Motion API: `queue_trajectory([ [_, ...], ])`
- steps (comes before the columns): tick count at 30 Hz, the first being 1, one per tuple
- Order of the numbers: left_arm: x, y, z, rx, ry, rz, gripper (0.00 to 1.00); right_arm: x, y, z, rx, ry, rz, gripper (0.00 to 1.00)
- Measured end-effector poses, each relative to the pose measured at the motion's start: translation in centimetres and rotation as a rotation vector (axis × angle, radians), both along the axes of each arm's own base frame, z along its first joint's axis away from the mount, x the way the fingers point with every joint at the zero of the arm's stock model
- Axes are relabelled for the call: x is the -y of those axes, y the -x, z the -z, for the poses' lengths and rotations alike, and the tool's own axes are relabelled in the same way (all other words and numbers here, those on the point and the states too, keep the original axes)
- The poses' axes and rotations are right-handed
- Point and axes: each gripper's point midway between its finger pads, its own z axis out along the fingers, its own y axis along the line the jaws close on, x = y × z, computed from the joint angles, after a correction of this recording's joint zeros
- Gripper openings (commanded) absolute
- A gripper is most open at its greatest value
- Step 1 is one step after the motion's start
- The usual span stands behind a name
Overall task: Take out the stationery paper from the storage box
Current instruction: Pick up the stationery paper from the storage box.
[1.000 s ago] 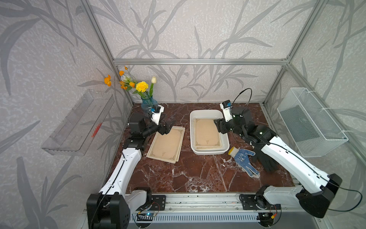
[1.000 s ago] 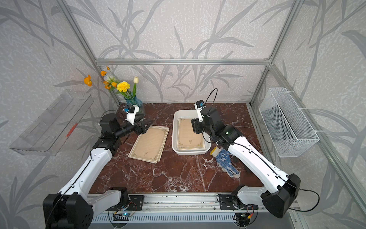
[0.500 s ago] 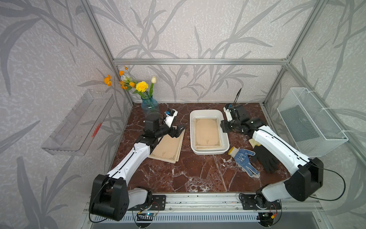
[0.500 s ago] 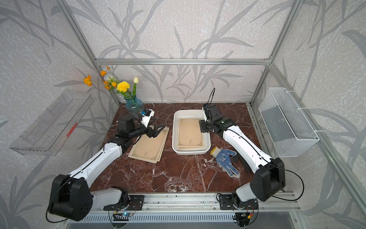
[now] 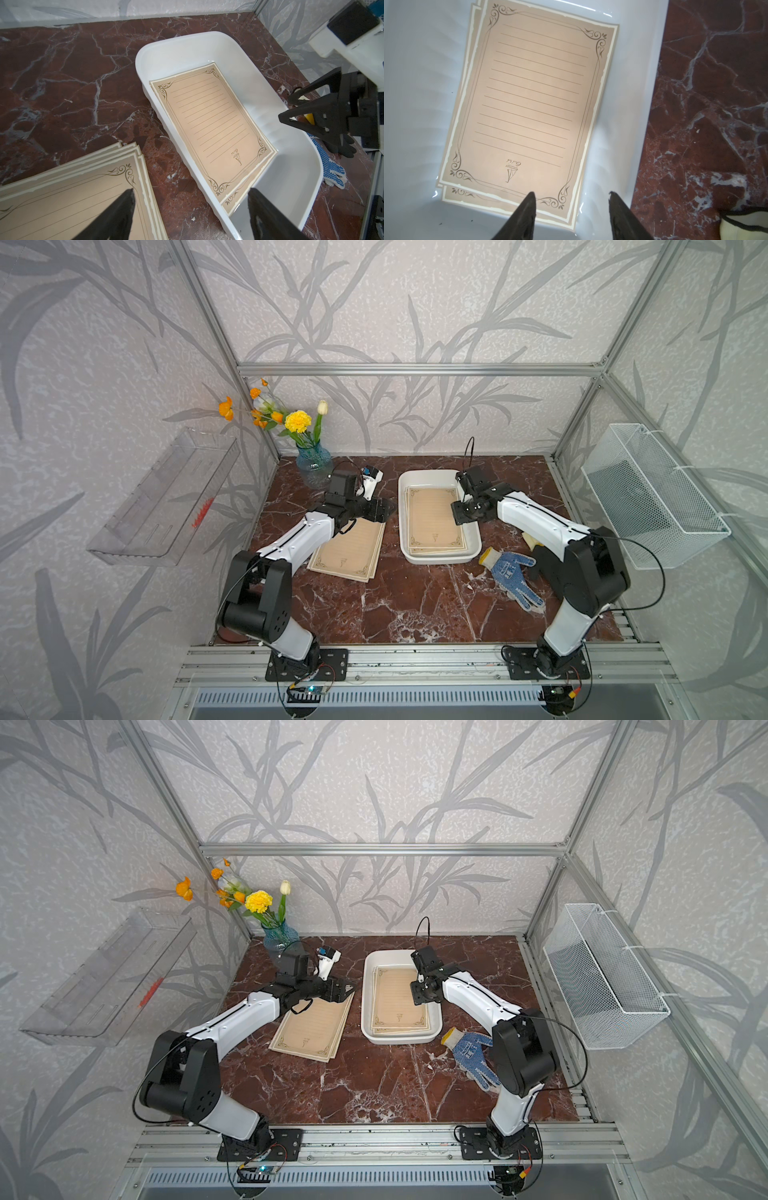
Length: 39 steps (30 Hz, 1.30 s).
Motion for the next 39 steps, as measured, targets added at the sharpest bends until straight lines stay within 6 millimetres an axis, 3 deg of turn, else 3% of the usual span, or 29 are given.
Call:
queue_trajectory([
  [6, 0.0, -0.1, 2.0, -0.092, -0.025, -0.006, 0.86, -0.6, -1.2, 2.0, -0.035, 0.011, 0.014, 0.57],
  [16, 0.1, -0.2, 3.3, -0.162, -0.043, -0.007, 0.87, -0.6, -1.9, 4.2, -0.07, 0.039, 0.04, 0.59],
  [39, -0.1, 0.2, 4.2, -0.215, -0.06, -0.017, 0.88, -0.3, -2.6, 4.7, -0.07, 0.057, 0.088, 0.63],
])
